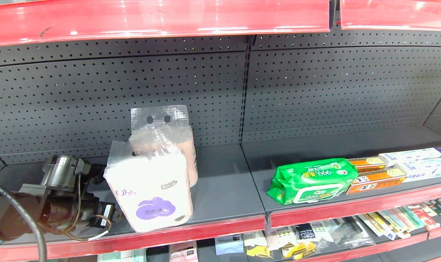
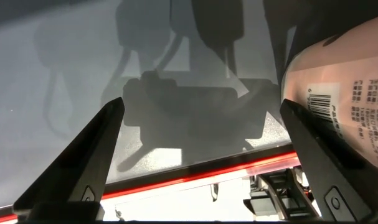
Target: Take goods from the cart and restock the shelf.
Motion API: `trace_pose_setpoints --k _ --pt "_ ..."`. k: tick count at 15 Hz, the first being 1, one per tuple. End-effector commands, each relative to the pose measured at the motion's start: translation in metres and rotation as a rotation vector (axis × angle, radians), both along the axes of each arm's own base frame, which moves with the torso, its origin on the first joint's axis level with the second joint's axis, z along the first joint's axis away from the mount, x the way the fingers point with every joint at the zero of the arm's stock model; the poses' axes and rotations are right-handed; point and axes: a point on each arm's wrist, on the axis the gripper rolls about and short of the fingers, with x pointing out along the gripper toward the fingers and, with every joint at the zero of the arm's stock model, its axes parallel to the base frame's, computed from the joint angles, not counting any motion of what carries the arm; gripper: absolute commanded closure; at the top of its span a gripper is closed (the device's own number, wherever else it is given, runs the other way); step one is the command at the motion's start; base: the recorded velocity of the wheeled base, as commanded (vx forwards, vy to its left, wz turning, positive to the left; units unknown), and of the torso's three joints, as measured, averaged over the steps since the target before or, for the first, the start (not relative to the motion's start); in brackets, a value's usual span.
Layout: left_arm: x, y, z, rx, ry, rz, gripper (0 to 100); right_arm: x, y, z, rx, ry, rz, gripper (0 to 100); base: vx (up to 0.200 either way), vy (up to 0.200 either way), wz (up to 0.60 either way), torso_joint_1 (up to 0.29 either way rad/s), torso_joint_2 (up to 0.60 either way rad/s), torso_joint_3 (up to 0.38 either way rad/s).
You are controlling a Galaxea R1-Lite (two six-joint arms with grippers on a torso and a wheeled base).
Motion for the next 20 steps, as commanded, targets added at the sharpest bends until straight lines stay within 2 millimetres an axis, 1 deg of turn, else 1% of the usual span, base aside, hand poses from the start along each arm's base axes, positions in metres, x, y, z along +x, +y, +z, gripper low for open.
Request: trace_pose_setpoints --k 1,7,14,16,17,18,20 --pt "0.001 -0.001 0.0 0.0 0.0 -0.002 0 0.0 0.0 0.0 -0.001 0.001 0.0 0 0.0 0.0 0.0 0.0 0.0 0.0" --pt "0.0 -0.005 0.0 0.001 0.0 -0.02 0 0.0 0.0 0.0 0.001 0.001 0.0 0 0.0 0.0 0.0 0.0 0.0 0.0" --pt "-0.002 -0.004 0.001 0.005 -0.005 -0.016 0 0.0 0.0 0.0 0.001 0.001 0.0 0 0.0 0.0 0.0 0.0 0.0 0.0" --pt "-0.014 0.004 0.016 0.057 -0.066 -0.024 0 0.0 0.0 0.0 0.001 0.001 0.0 0 0.0 0.0 0.0 0.0 0.0 0.0" --pt "-0.026 0.015 0.027 0.092 -0.111 -0.02 0 0.0 0.0 0.0 0.001 0.001 0.0 0 0.0 0.0 0.0 0.0 0.0 0.0" --pt "-0.035 0.02 0.034 0.104 -0.143 -0.013 0 0.0 0.0 0.0 -0.001 0.003 0.0 0 0.0 0.0 0.0 0.0 0.0 0.0" --pt "-0.069 0.026 0.059 0.105 -0.282 0.022 0 0.0 0.0 0.0 0.001 0.001 0.0 0 0.0 0.0 0.0 0.0 0.0 0.0"
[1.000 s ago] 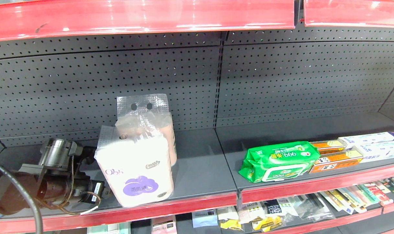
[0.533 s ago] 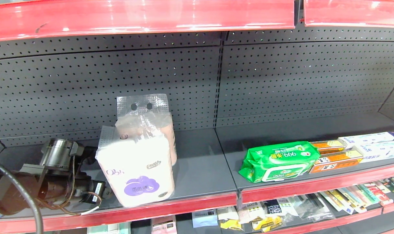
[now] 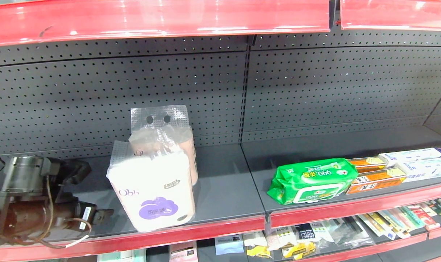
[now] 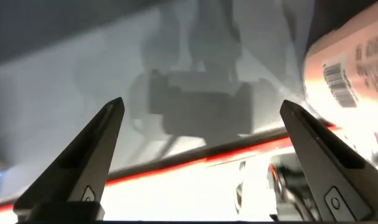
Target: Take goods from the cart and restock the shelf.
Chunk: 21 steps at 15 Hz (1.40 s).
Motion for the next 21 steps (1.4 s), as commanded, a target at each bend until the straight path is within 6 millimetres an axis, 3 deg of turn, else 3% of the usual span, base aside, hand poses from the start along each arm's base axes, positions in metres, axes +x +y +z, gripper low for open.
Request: trace_pose_setpoints --k 1,3,4,6,8,12,13,18,20,21 --pt "-0.057 0.01 0.04 0.001 -0.24 0.031 0 0.0 0.0 0.0 0.0 0.003 0.0 0 0.0 0.0 0.0 0.0 0.0 0.0" --pt "-0.113 -0.001 0.066 -0.012 -0.519 -0.102 0 0.0 0.0 0.0 0.0 0.001 0.0 0 0.0 0.0 0.0 0.0 0.0 0.0" --pt "-0.136 -0.005 0.069 -0.025 -0.609 -0.172 0 0.0 0.0 0.0 -0.001 0.001 0.0 0 0.0 0.0 0.0 0.0 0.0 0.0" --pt "-0.181 -0.007 0.059 -0.039 -0.73 -0.226 0 0.0 0.0 0.0 -0.001 0.001 0.0 0 0.0 0.0 0.0 0.0 0.0 0.0" --pt "-0.21 -0.007 0.046 -0.145 -0.76 -0.16 0 0.0 0.0 0.0 0.0 0.001 0.0 0 0.0 0.0 0.0 0.0 0.0 0.0" --pt "-0.227 -0.005 0.02 -0.175 -0.741 -0.05 0 0.0 0.0 0.0 0.0 0.003 0.0 0 0.0 0.0 0.0 0.0 0.0 0.0" --pt "-0.237 -0.005 -0.014 -0.176 -0.781 -0.037 0 0.0 0.0 0.0 -0.001 0.001 0.0 0 0.0 0.0 0.0 0.0 0.0 0.0" --pt "-0.239 0.001 -0.012 -0.184 -0.831 0.244 0 0.0 0.0 0.0 0.0 0.001 0.0 0 0.0 0.0 0.0 0.0 0.0 0.0" --pt "-0.238 -0.001 -0.014 -0.102 -0.814 0.128 0 0.0 0.0 0.0 -0.001 0.002 0.0 0 0.0 0.0 0.0 0.0 0.0 0.0" --pt "-0.237 -0.003 -0.014 -0.14 -0.818 0.025 0 0.0 0.0 0.0 -0.001 0.002 0.0 0 0.0 0.0 0.0 0.0 0.0 0.0"
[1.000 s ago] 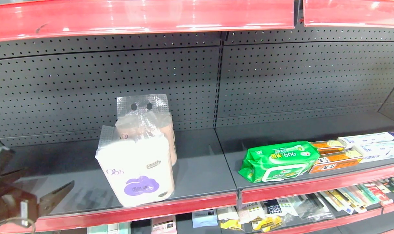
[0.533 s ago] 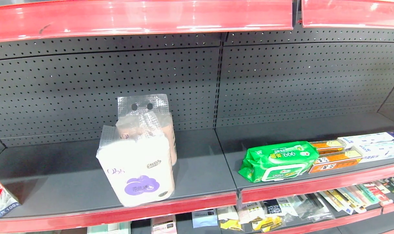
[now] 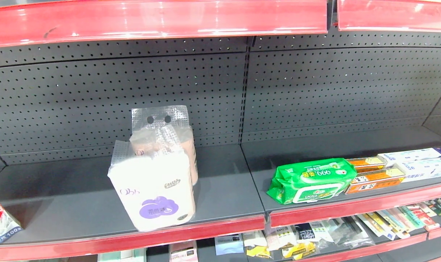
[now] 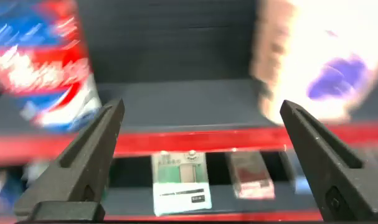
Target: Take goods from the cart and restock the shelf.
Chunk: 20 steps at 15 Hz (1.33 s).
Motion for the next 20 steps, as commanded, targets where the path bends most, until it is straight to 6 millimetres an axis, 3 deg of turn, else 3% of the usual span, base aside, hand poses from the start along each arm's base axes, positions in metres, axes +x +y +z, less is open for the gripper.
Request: trace_pose_setpoints --k 1,5,6,7,10,12,18,20 --pt "0.0003 -0.0027 -0.0015 -0.03 -0.018 -0.121 0 0.0001 0.0 0.0 -0.002 0.002 0.0 0 0.0 0.0 0.0 0.0 0.0 0.0" --pt "0.0012 -0.0003 -0.0006 -0.134 -0.049 -0.013 0 0.0001 0.0 0.0 0.0 0.002 0.0 0 0.0 0.0 0.0 0.0 0.0 0.0" --pt "0.0022 0.0031 -0.0024 -0.098 -0.066 0.137 0 0.0001 0.0 0.0 0.003 0.002 -0.001 0 0.0 0.0 0.0 0.0 0.0 0.0" --pt "0.0023 0.0033 -0.0022 -0.098 -0.071 0.148 0 0.0001 0.0 0.0 0.0 0.002 -0.001 0 0.0 0.0 0.0 0.0 0.0 0.0" --pt "0.0041 -0.0018 -0.003 -0.019 -0.086 -0.084 0 0.0001 0.0 0.0 -0.002 0.002 -0.001 0 0.0 0.0 0.0 0.0 0.0 0.0" --pt "0.0036 -0.0032 -0.0032 -0.003 -0.077 -0.15 0 0.0002 -0.0001 0.0 -0.003 0.003 0.0 0 0.0 0.0 0.3 0.001 0.0 -0.001" --pt "0.004 -0.0019 -0.0042 0.015 -0.072 -0.091 0 0.0001 0.0 0.0 -0.003 0.002 0.002 0 0.0 0.0 0.6 0.002 0.0 0.002" --pt "0.0039 -0.0018 -0.0037 0.013 -0.074 -0.088 0 0.0001 0.0 0.0 -0.002 0.002 0.002 0 0.0 0.0 0.0 0.0 0.0 0.0"
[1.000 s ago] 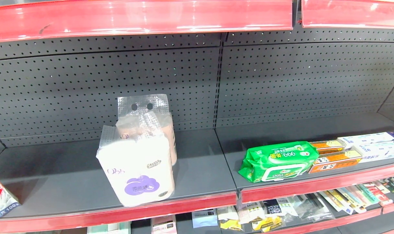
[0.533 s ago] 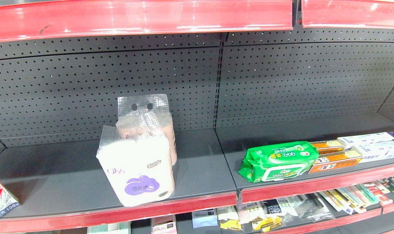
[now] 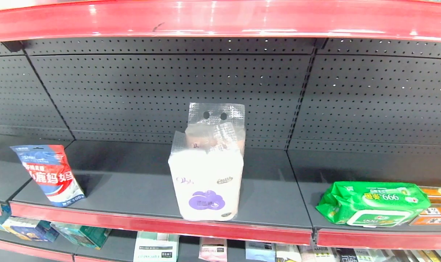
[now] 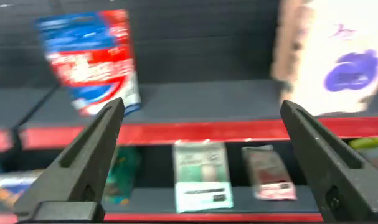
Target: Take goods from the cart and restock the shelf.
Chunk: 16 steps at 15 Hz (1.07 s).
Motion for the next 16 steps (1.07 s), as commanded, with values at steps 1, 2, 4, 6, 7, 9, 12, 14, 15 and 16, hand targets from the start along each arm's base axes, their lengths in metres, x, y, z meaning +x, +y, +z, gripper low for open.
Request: trace_pose_setpoints --k 1,2,4,6,7,9,12,14,15,16 --pt "0.0001 0.0 0.0003 0.0 0.002 0.0 0 0.0001 0.0 0.0001 0.002 0.001 0.001 0 0.0 0.0 0.0 0.0 0.0 0.0" --pt "0.0001 0.0001 0.0003 0.001 0.002 0.003 0 0.0001 0.0 0.0001 0.0 0.001 0.001 0 0.0 0.0 0.0 0.0 0.0 0.0" --pt "0.0001 0.0043 -0.0004 -0.044 0.002 0.189 0 0.0001 0.0 0.0001 0.002 0.001 0.001 0 0.0 0.0 0.0 0.0 0.0 0.0" --pt "-0.0004 0.0058 -0.0002 -0.09 0.0 0.257 0 0.0001 0.0 0.0001 0.002 0.001 0.001 0 0.0 0.0 0.0 0.0 0.0 0.0" --pt "-0.0003 0.0058 -0.0002 -0.09 0.001 0.257 0 0.0001 0.0 0.0001 0.002 0.001 0.001 0 0.0 0.0 0.0 0.0 0.0 0.0" --pt "-0.0002 0.0054 -0.0003 -0.097 -0.001 0.237 0 0.0001 0.0 0.0001 0.002 0.001 0.001 0 0.0 0.0 0.0 0.0 0.0 0.0" --pt "0.0013 0.0028 0.0009 -0.106 0.022 0.111 0 0.0001 0.0 0.0001 0.002 0.001 -0.002 0 0.0 0.0 0.0 0.0 0.0 0.0" --pt "0.0021 0.0035 0.0005 -0.106 0.033 0.152 0 0.0001 0.0 0.0001 0.002 0.001 -0.002 0 0.0 0.0 0.0 0.0 0.0 0.0" --pt "0.0017 0.0047 0.0005 -0.133 0.025 0.207 0 0.0001 0.0 0.0001 0.002 0.001 -0.002 0 0.0 0.0 0.0 0.0 0.0 0.0" --pt "0.0005 0.0049 0.0002 -0.138 0.011 0.211 0 0.0001 0.0 0.0001 0.0 0.001 -0.002 0 0.0 0.0 0.0 0.0 0.0 0.0"
